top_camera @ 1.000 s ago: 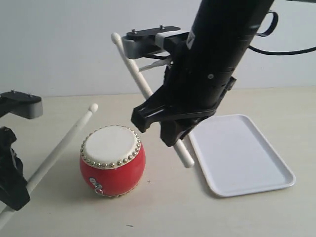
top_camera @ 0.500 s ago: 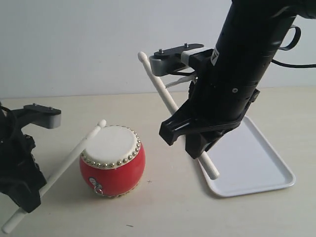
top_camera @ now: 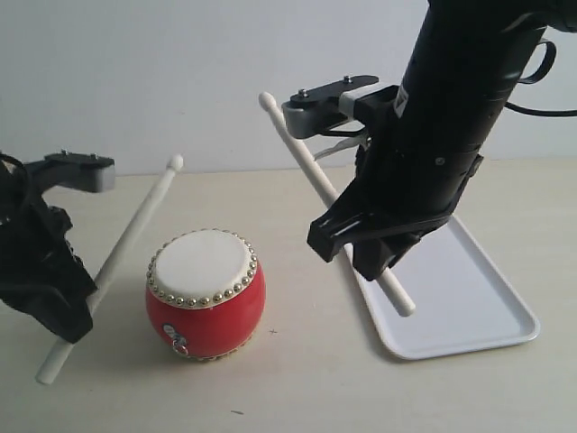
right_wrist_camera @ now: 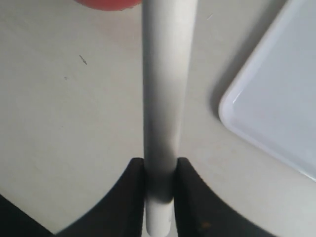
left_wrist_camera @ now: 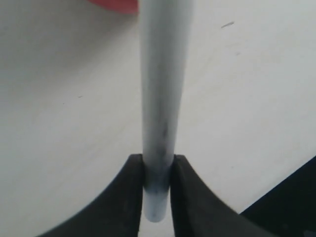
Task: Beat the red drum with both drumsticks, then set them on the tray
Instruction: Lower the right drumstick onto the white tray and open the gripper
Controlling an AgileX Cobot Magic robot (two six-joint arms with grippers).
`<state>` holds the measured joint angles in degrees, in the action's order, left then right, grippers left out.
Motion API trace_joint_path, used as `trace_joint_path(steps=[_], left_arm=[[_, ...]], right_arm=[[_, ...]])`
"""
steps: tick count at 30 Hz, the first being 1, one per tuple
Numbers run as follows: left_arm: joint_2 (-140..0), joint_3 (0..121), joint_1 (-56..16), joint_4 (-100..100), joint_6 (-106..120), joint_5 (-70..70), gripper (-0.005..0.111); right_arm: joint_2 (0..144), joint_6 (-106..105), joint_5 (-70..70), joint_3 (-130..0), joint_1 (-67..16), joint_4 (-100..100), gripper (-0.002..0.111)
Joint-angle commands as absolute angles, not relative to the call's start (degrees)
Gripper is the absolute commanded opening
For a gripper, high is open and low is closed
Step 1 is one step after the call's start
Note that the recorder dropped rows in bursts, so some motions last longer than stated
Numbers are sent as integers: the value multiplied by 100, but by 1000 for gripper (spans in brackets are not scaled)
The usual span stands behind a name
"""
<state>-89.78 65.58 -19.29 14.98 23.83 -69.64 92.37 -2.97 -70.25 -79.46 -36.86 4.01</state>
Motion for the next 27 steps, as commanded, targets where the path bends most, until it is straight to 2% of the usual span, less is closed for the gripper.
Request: trace_joint_path(steps=[1, 8, 15, 20, 27], left_arm=[[-8290, 6403, -1961, 1844, 2516, -6839, 0], [-8278, 6335, -1961, 1636, 2523, -6996, 0], [-8538, 6335, -1961, 1906, 2523, -6996, 0], [-8553, 6335, -1961, 2069, 2574, -6996, 0], [-8542, 6335, -1961, 2159, 2524, -6996, 0]], right_arm=[[9075, -338, -6996, -7926, -3172, 273, 0], [8994, -647, -6996, -7926, -2618, 798, 0], [9221, -626, -6996, -7926, -2319, 129, 0], [9809, -747, -6996, -7926, -1645, 561, 0], [11334, -888, -6996, -8293, -1403, 535, 0]])
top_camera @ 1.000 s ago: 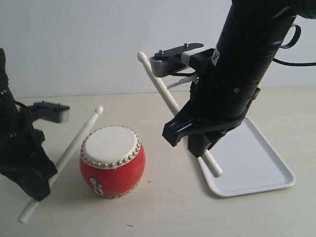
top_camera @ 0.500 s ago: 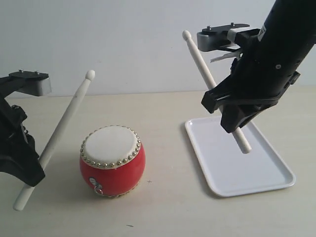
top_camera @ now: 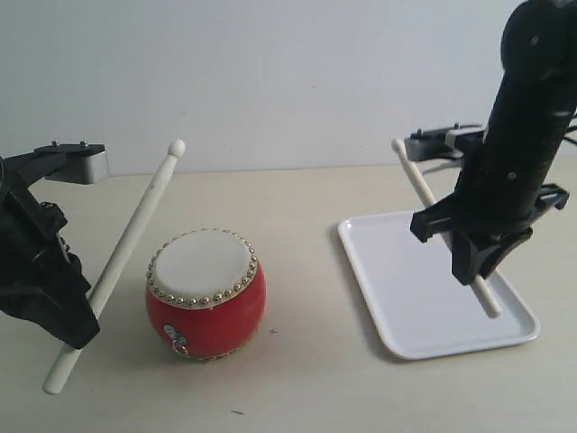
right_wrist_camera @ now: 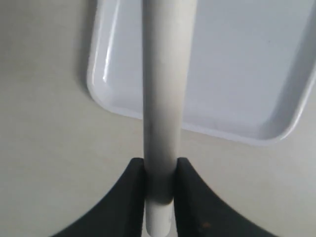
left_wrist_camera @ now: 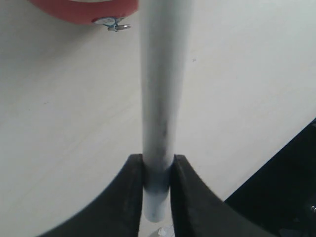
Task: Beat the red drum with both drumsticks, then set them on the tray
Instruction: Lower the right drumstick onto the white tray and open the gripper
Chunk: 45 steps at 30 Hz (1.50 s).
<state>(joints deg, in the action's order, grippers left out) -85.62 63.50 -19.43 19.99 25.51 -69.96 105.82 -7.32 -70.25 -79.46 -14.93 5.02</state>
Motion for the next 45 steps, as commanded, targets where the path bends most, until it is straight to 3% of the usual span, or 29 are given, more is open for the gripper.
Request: trace_joint_path(steps=[1, 7, 39, 45], left_arm=[[-8542, 6335, -1961, 2159, 2524, -6996, 0], [-8542, 6335, -1961, 2160, 2524, -6996, 0], [-8542, 6335, -1961, 2148, 2524, -6996, 0], [-8542, 6335, -1961, 2148, 2524, -6996, 0]], right_arm=[[11495, -888, -6996, -8465, -1403, 521, 0], [12501, -719, -6996, -9552, -1135, 668, 0], [12888, -585, -6996, -9507, -1049, 236, 0], [12886, -431, -6996, -9507, -1049, -38, 27]])
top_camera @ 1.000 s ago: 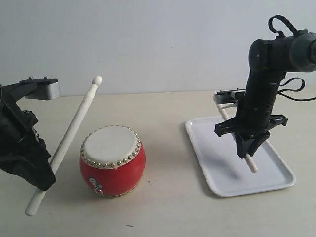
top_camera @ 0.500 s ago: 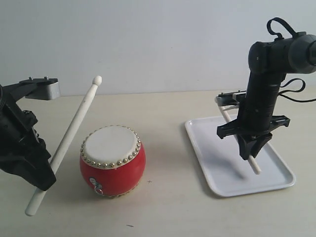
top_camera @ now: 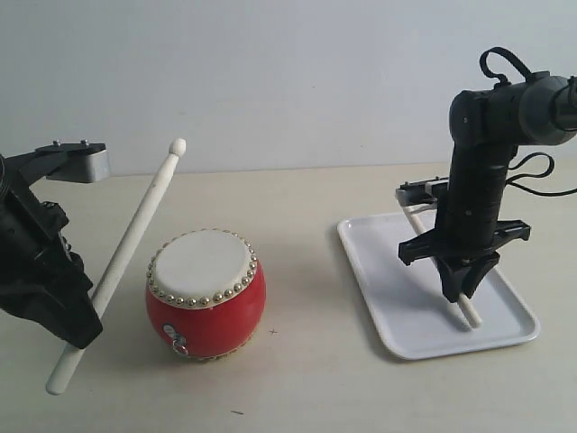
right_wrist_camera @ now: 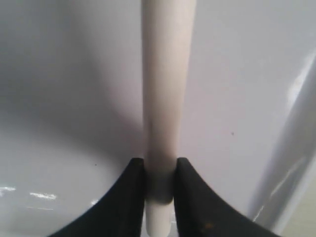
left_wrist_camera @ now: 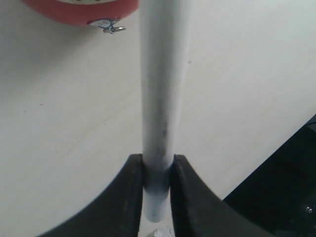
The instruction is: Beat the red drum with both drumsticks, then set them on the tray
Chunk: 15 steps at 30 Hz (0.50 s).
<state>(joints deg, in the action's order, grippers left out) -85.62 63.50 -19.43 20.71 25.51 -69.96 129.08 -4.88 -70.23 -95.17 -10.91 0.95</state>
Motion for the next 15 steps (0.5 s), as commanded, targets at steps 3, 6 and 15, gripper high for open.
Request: trace_joint_path(steps=[3, 6, 15], left_arm=[[-8542, 6335, -1961, 2148, 2524, -6996, 0], [-8542, 6335, -1961, 2148, 2524, -6996, 0], [-8542, 6335, -1961, 2148, 2524, -6996, 0]], right_arm=[[12886, -431, -6996, -9507, -1049, -38, 33], [12886, -431, -6996, -9507, -1049, -38, 35], [12763, -417, -6996, -9528, -1049, 0, 35]])
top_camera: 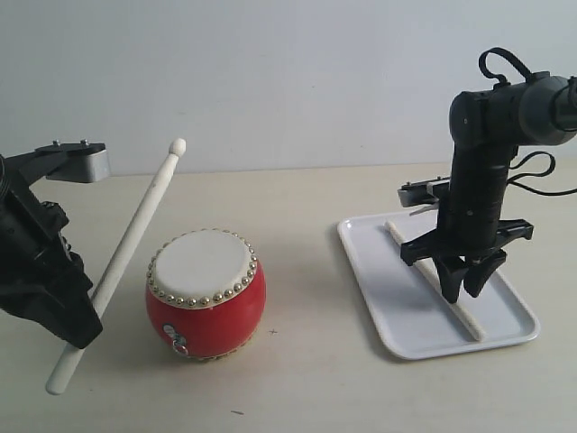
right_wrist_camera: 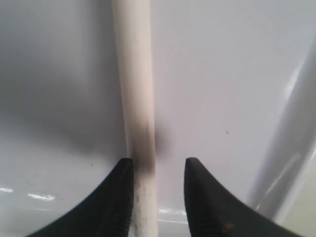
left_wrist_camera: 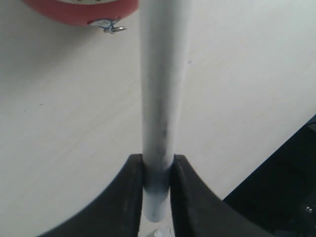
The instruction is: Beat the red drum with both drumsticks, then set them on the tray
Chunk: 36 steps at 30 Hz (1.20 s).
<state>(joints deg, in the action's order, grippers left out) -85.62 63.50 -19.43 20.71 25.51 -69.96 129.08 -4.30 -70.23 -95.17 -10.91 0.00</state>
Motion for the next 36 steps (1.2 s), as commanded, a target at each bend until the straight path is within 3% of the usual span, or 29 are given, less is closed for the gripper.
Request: trace_joint_path(steps=[1, 10, 20, 26, 36], left_arm=[[-8542, 6335, -1961, 2148, 2524, -6996, 0], [-8542, 5849, -1961, 2965, 2952, -6733, 0], [-8542, 4868, -1961, 6196, 5055, -6232, 0], [-8574, 4454, -1961, 7415, 5865, -6294, 0], [-9050, 4200, -1961, 7836, 6455, -6969, 0]], right_arm=[[12674, -417, -6996, -9541, -1049, 0, 35], [11110, -710, -6590, -8922, -969, 1167, 35], [8989, -3902, -5734, -6240, -955, 5782, 35], [8783, -5715, -6248, -5279, -1039, 7866, 57], [8808, -6165, -5810, -5102, -1758, 7978, 63]])
